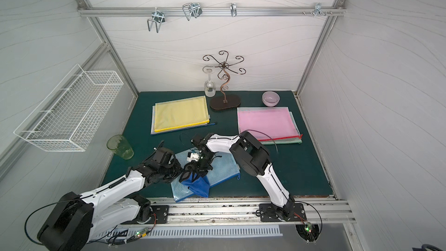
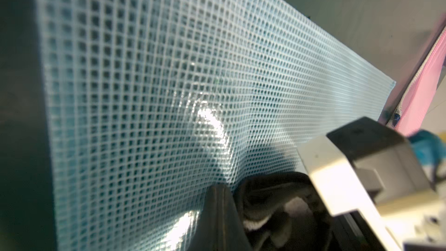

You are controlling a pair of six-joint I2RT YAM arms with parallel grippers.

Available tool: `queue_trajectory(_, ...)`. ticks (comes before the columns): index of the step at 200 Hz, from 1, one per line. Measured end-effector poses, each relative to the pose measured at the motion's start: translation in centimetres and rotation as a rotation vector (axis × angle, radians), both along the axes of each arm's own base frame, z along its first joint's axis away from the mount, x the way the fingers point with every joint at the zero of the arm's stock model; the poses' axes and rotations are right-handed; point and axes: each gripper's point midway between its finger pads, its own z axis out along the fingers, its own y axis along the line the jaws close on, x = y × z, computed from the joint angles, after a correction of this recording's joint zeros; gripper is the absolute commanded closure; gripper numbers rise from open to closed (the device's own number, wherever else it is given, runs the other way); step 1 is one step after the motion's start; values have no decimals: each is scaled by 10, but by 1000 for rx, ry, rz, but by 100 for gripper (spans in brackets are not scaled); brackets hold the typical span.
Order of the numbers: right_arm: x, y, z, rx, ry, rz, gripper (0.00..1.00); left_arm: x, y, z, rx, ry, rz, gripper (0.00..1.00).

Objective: Wipe the document bag
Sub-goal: Wipe the dirt from the document bag.

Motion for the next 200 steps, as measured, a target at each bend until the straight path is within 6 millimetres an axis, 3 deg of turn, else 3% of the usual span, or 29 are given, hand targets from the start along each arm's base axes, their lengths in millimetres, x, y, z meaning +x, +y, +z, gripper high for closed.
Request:
queue_trajectory(21,32,-41,1,-79,-81,-92,100,0,0,0,2,-1,0,100)
queue_trajectory(58,114,-164,13,-405,-406,-258,100,1,0,0,9,-6,-16,100)
queue_trajectory(74,124,-187,24,-495,-505,-242,100,2,0,1,13,-7,-24,100)
queue_trajectory(87,123,-177,36,-483,-556,-197,100,1,0,1,19,-5,-30,100)
queue_trajectory(95,121,-160,46,-436,-584,-166,100,0,0,1,22,-5,-33,100)
queue_trajectory(127,99,-52,87,-97,-558,-77,100,0,3,3,37,-13,-38,100)
queue_trajectory(140,89,-18,84,4,-496,-57,100,-1,4,4,42,-13,-38,100)
queue_trajectory(150,84,-3,69,31,-433,-51,100,-2,5,4,44,-12,-38,100)
queue_trajectory(169,81,-6,30,-9,-340,-66,100,-3,6,4,49,-11,-37,100)
queue_trajectory(185,83,-37,5,-93,-284,-115,100,-5,8,4,55,-9,-33,100)
queue_trajectory(200,94,-69,6,-135,-269,-189,100,-6,11,4,63,-5,-31,100)
